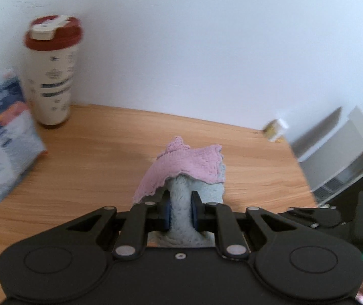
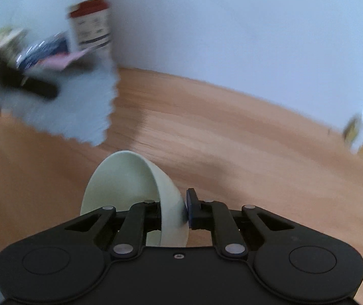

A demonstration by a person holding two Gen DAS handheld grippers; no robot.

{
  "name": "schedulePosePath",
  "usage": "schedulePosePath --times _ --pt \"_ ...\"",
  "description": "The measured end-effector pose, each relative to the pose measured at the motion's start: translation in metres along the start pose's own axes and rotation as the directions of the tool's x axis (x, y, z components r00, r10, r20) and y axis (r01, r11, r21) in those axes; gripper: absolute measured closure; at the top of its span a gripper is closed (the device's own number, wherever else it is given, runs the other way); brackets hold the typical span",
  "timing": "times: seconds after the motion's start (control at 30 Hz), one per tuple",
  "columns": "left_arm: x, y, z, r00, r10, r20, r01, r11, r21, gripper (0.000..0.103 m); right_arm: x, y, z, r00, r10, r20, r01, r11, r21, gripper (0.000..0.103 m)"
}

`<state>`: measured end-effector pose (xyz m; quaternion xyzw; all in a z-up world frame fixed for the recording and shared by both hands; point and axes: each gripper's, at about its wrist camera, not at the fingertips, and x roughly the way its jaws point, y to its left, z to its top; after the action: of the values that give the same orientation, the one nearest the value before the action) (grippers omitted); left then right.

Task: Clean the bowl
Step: 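Lift the cloth with the left tool while the right tool lifts and tilts the bowl, then wipe the bowl interior with the cloth in the left tool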

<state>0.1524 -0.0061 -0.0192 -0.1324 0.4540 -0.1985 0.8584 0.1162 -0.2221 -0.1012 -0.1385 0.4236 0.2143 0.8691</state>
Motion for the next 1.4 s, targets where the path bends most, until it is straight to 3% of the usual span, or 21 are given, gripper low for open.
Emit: schedulePosePath --times 0.17,0.4,0.8,1.1,1.2,1.4 --pt "0.008 -0.021 0.0 0.995 -0.093 -0.031 0.093 0.996 0.007 0.089 -0.018 0.019 0.001 0.998 -0.036 0.057 0.043 0.989 -0.141 0.089" --pt "0.019 -0.042 -0.004 0.987 -0.143 -0.072 0.146 0.989 0.031 0.089 -0.042 0.038 0.003 0.991 -0.053 0.126 0.085 0.96 -0.266 0.088" --pt "0.033 -0.046 -0.016 0.99 -0.076 -0.116 0.086 0.993 0.084 0.089 -0.066 0.042 0.008 0.986 -0.061 0.152 0.106 0.946 -0.308 0.087" --pt "0.049 -0.02 -0.023 0.987 -0.012 -0.158 0.016 1.0 0.021 0.089 -0.084 0.035 0.013 0.985 -0.066 0.162 0.116 0.94 -0.322 0.087" --pt "0.053 -0.009 -0.025 0.983 -0.034 -0.182 0.026 0.998 -0.049 0.089 -0.092 0.029 0.017 0.981 -0.074 0.18 0.127 0.942 -0.309 0.086" --pt "0.05 -0.007 -0.023 0.978 -0.092 -0.185 0.076 0.993 -0.093 0.089 -0.102 0.024 0.009 0.981 -0.076 0.177 0.128 0.946 -0.298 0.086"
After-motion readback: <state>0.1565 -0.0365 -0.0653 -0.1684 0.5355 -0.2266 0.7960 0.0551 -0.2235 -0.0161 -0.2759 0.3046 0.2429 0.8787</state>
